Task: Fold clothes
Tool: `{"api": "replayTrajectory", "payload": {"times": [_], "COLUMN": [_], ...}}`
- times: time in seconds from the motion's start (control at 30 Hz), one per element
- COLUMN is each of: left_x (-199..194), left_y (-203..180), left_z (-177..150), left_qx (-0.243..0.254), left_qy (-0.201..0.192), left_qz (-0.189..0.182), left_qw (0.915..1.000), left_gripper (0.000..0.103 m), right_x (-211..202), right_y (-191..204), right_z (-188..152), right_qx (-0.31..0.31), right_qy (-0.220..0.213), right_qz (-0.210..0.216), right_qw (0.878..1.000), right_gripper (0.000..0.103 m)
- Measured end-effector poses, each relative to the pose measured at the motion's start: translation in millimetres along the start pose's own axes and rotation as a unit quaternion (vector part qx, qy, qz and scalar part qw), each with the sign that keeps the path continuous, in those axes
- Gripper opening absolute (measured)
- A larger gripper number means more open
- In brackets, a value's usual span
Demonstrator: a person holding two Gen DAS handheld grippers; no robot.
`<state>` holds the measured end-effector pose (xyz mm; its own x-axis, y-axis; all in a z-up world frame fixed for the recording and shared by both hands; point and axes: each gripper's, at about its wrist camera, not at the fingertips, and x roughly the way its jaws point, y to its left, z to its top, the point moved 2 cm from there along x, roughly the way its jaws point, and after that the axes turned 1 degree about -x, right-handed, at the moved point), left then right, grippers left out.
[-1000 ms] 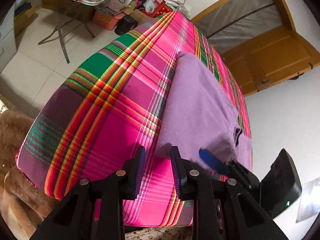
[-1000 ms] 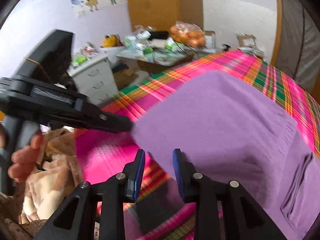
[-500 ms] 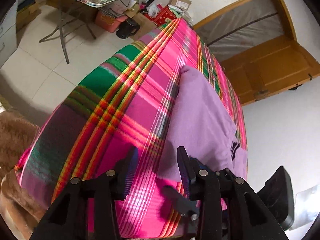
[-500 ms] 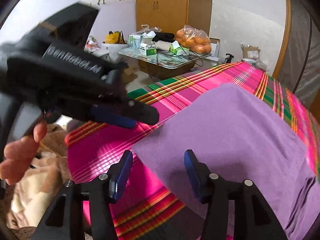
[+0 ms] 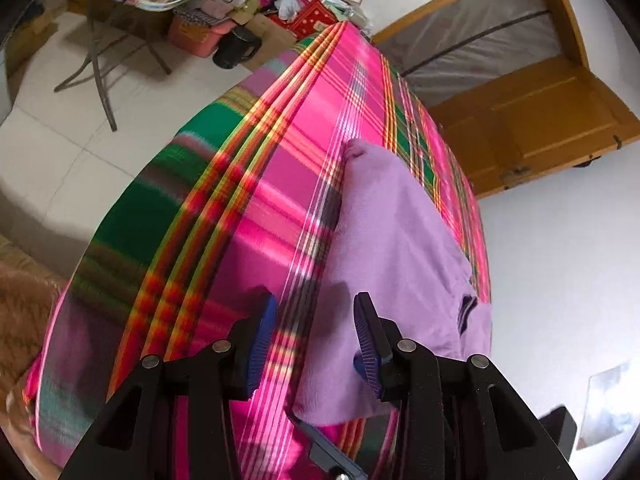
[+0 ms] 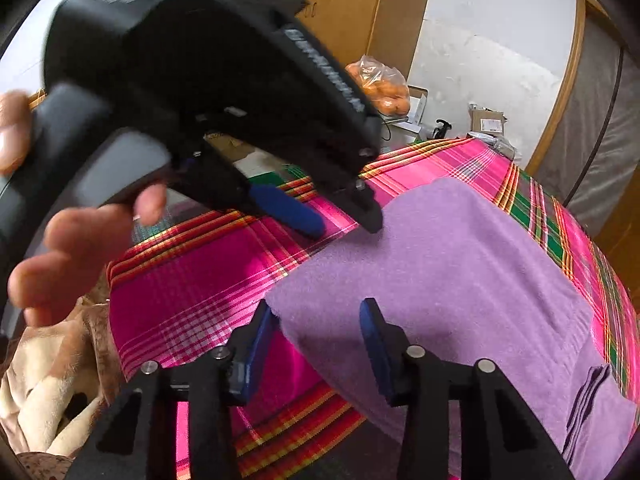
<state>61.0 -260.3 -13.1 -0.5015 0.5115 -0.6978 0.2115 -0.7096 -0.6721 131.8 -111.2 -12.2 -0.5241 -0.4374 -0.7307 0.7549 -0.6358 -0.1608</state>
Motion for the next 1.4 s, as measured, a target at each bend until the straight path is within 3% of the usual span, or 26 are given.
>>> {"api": "replayTrajectory", "payload": {"times": [0.13, 0.17, 0.27, 0.47, 0.67, 0.93, 1.13, 1.27, 1.33, 1.4], "left_x": [9.8, 12.5, 18.2, 33.2, 52.7, 72.3, 72.8, 69.9, 66.4, 62.9], "left_y": [-6.6, -8.3, -13.9, -25.7, -33.2, -49.9, -51.5, -47.9, -50.3, -52.6], "left_z": [11.4, 15.0, 24.4, 40.6, 61.0, 80.7, 80.3, 79.0, 78.4, 77.8], "left_qx": [0.007, 0.010, 0.014, 0.019, -0.011, -0.005, 0.006, 0.011, 0.013, 0.016], "left_qy": [0.011, 0.014, 0.016, 0.025, 0.040, 0.068, 0.063, 0.054, 0.050, 0.046], "left_qz": [-0.001, -0.002, 0.001, 0.000, -0.025, -0.018, -0.016, -0.014, -0.016, -0.017], "left_qw": [0.9999, 0.9999, 0.9998, 0.9995, 0.9988, 0.9975, 0.9979, 0.9984, 0.9985, 0.9987], "left_gripper": [0.041, 0.041, 0.041, 0.041, 0.041, 0.041, 0.040, 0.031, 0.021, 0.019], "right_x": [-0.9, -2.0, -6.8, -15.8, -23.1, -30.0, -31.4, -35.1, -38.6, -44.8], "right_y": [-4.8, -6.3, -12.2, -19.1, -24.4, -27.1, -25.5, -27.4, -29.0, -31.2], "right_z": [0.6, 0.6, 0.7, -0.4, -2.7, -6.2, -7.0, -7.3, -7.6, -8.0], "right_qx": [0.009, 0.013, 0.027, 0.027, 0.033, 0.043, 0.048, 0.053, 0.056, 0.059], "right_qy": [-0.004, -0.006, -0.016, -0.033, -0.043, -0.051, -0.054, -0.059, -0.062, -0.071], "right_qz": [0.001, 0.001, 0.005, 0.016, 0.023, 0.027, 0.029, 0.028, 0.027, 0.025], "right_qw": [1.000, 1.000, 0.999, 0.999, 0.998, 0.997, 0.997, 0.996, 0.996, 0.995], "right_gripper": [0.029, 0.021, 0.017, 0.014, 0.011, 0.010, 0.010, 0.010, 0.009, 0.009]}}
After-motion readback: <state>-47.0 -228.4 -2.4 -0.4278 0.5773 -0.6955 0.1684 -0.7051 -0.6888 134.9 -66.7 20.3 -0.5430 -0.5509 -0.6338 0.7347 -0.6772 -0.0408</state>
